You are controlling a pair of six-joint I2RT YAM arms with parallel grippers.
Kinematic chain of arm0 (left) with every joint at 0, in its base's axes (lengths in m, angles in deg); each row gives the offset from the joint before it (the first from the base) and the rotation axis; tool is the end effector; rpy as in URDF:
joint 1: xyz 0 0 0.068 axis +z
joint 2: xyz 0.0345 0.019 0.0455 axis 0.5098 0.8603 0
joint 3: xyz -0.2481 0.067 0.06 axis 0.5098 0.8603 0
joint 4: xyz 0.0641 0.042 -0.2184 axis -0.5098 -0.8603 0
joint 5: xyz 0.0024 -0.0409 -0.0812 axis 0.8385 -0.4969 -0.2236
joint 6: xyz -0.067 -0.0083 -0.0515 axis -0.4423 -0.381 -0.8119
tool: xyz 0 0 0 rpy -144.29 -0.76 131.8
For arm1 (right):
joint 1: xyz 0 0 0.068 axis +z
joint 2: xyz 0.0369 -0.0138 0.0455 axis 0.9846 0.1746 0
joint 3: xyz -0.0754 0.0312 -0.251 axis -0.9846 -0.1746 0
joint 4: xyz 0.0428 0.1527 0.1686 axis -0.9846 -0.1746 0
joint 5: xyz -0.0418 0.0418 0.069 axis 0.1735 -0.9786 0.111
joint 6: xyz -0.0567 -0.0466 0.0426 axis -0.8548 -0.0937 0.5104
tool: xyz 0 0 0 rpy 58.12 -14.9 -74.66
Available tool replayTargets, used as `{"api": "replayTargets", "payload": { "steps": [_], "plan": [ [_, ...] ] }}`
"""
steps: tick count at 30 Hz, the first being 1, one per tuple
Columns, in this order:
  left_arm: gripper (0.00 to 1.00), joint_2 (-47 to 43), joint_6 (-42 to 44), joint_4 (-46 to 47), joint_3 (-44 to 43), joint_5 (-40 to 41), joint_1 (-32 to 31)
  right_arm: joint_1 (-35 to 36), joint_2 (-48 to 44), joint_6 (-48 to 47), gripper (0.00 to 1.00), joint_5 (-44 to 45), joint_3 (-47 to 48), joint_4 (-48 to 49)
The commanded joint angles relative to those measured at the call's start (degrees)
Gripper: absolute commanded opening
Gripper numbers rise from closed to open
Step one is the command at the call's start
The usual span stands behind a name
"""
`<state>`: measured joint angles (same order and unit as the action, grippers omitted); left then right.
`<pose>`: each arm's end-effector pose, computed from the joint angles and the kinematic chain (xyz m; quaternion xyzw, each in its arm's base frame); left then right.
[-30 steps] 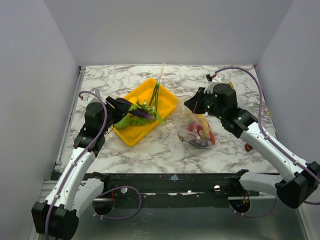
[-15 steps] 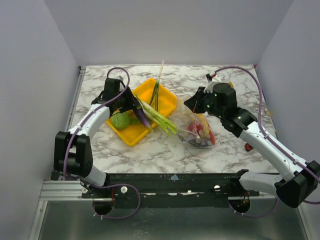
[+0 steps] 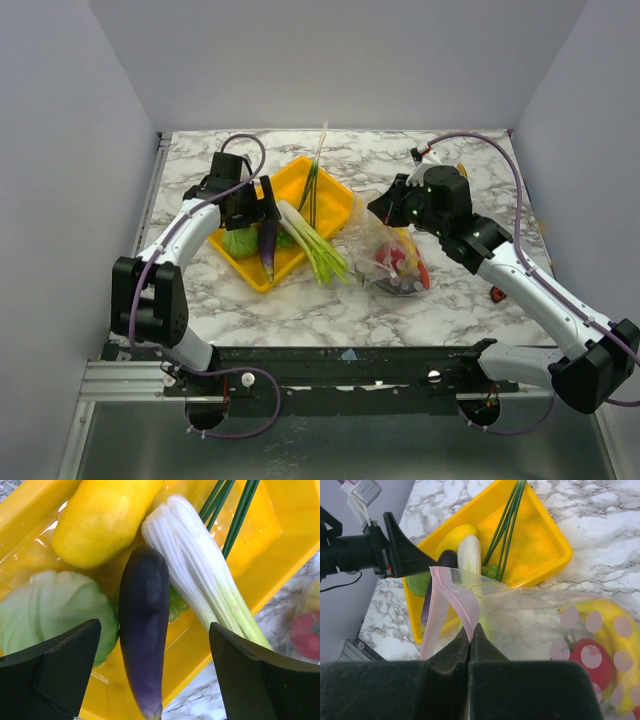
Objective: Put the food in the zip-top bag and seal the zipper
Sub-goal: Adjust the fake vegetable in the bin, then pick up the fake vegetable from the bin.
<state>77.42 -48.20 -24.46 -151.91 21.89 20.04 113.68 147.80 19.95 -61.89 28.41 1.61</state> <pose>0.3243 -0.0762 0.2250 -0.1022 0.9381 -0.1935 0.2685 0.2296 0.1579 0.3369 -0.0411 0.8250 0.3142 0.4680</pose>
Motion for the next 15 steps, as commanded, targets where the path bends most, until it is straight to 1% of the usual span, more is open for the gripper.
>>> {"api": "replayTargets", "payload": {
  "steps": [1,2,3,7,10,12,13,14,15],
  "plan": [
    [0.84,-5.6,0.4,-2.3,3.3,2.2,-0.7,-0.1,-0.6,-0.2,0.01,1.1,1.7,0.0],
    [0.79,-5.7,0.4,-2.4,4.1,2.1,-1.3,-0.2,-0.5,-0.1,0.01,0.8,1.7,0.3],
    [0.77,-5.3,0.3,-2.9,4.4,3.1,-2.4,-0.2,-0.4,0.0,0.01,0.5,1.7,0.5],
    [0.79,-0.9,0.4,-6.4,3.1,10.2,-6.1,-0.2,-0.3,0.2,0.01,-0.2,1.6,0.5],
    [0.79,3.2,-0.4,-9.7,-0.2,14.0,-6.6,-0.1,-0.6,0.3,0.01,-0.1,1.6,0.1],
    [0.77,4.4,-0.5,-10.6,-1.4,14.6,-6.7,-0.2,-1.0,0.2,0.01,0.4,1.6,-0.3],
    [0.72,4.5,-0.3,-10.5,-1.6,14.6,-6.7,-0.2,-1.2,0.2,0.01,0.8,1.6,-0.4],
    [0.64,4.8,-0.1,-10.5,-1.9,14.5,-6.7,-0.2,-1.4,0.3,0.01,0.9,1.7,-0.5],
    [0.54,5.0,0.3,-10.8,-2.5,14.4,-6.6,-0.2,-1.4,0.2,0.01,1.0,1.8,-0.6]
  ]
}}
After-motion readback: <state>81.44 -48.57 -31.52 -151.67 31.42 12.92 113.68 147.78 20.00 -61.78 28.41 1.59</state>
